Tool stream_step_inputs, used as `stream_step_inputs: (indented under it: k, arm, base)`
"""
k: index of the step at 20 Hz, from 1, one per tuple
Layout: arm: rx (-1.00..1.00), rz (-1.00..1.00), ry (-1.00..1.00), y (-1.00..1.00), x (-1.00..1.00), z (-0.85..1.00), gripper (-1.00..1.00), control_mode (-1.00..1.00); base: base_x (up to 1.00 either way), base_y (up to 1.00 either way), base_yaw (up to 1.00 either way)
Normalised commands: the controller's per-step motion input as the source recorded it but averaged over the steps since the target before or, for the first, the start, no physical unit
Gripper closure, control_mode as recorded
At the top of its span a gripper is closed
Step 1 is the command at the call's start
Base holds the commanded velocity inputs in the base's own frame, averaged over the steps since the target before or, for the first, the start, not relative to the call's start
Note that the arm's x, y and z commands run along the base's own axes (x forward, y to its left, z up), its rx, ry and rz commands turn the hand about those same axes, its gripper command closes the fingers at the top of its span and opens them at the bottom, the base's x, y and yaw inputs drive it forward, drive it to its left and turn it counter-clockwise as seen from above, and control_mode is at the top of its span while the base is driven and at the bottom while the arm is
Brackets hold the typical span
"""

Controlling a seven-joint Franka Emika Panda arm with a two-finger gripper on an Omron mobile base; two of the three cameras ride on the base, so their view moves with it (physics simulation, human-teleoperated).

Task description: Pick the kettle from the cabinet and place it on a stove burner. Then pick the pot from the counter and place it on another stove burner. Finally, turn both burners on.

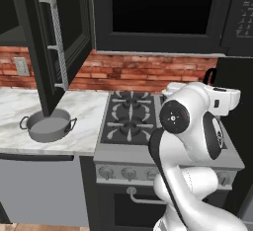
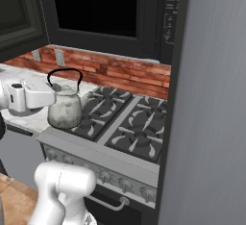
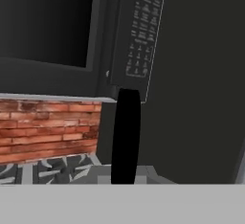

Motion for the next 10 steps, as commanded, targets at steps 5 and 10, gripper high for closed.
stream_step_inputs:
  k: [5,10]
  arm:
    - [0.0,0.05,0.01,0.0,0.38,-0.18,1.0,-1.0]
    - [0.0,0.0,0.0,0.0,0.64,-0.13,1.0,-1.0]
  base:
    - [0.0,0.0,0.0]
    - [0.0,0.0,0.0]
